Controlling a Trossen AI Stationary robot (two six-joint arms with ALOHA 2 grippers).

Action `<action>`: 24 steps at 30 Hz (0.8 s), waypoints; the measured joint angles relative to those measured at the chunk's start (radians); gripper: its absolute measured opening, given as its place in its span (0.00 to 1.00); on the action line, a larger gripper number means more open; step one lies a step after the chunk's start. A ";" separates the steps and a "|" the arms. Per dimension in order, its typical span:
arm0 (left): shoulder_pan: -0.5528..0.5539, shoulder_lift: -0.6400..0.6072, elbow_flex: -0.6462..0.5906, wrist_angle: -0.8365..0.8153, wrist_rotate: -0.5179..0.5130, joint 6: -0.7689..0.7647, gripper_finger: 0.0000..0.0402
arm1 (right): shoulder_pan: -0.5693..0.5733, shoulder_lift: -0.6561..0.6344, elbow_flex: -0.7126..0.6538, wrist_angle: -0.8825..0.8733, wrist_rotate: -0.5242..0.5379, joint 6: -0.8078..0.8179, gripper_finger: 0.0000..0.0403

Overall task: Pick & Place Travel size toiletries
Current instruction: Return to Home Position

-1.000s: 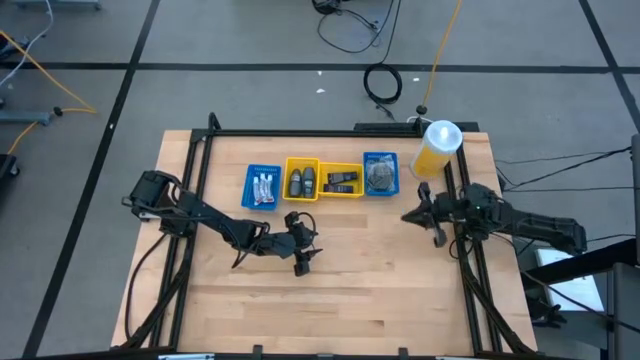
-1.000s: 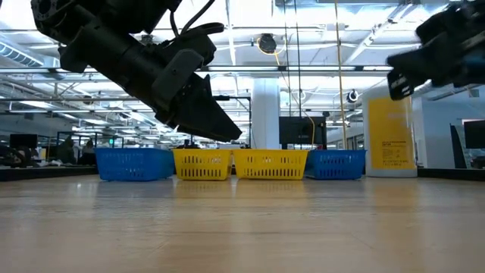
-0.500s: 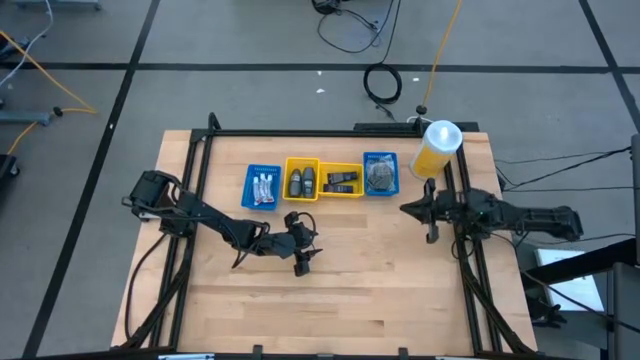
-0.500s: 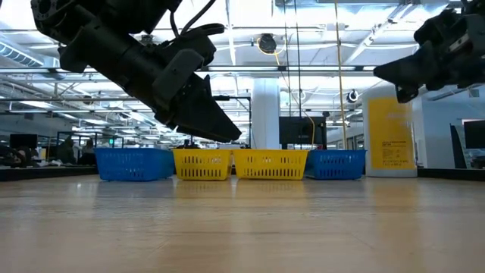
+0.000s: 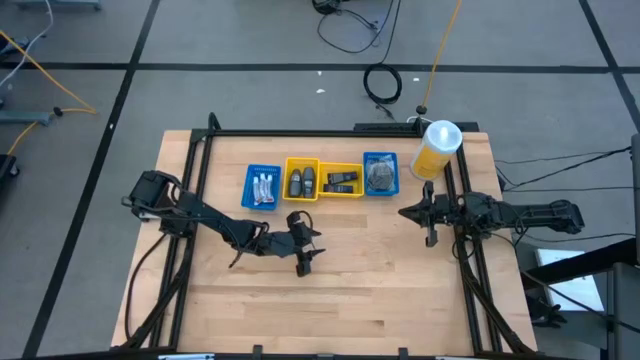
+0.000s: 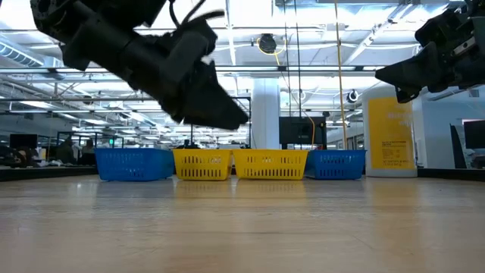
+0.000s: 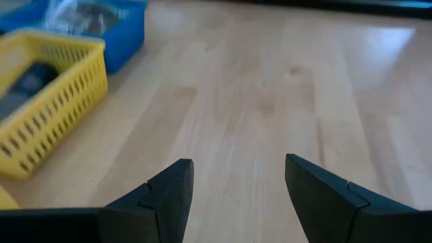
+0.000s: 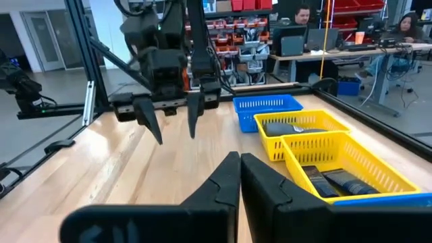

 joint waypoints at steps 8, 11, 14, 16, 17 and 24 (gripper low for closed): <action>0.006 -0.165 -0.062 -0.036 0.010 0.122 0.40 | 0.000 0.000 -0.001 0.001 0.001 0.000 0.02; 0.022 -0.298 -0.161 -0.038 0.006 0.163 0.28 | 0.000 0.000 -0.001 0.001 0.002 0.000 0.02; 0.044 -0.467 -0.299 -0.034 0.000 0.156 0.18 | 0.000 0.000 -0.001 0.008 0.003 0.000 0.02; 0.065 -0.586 -0.391 0.000 0.001 0.151 0.12 | 0.000 0.000 -0.001 0.012 0.003 0.000 0.02; 0.077 -0.647 -0.436 0.021 0.001 0.150 0.09 | 0.000 0.000 -0.001 0.016 0.003 0.000 0.02; 0.166 -1.058 -0.683 0.071 0.089 0.163 0.03 | 0.000 0.001 -0.001 0.016 0.003 0.000 0.02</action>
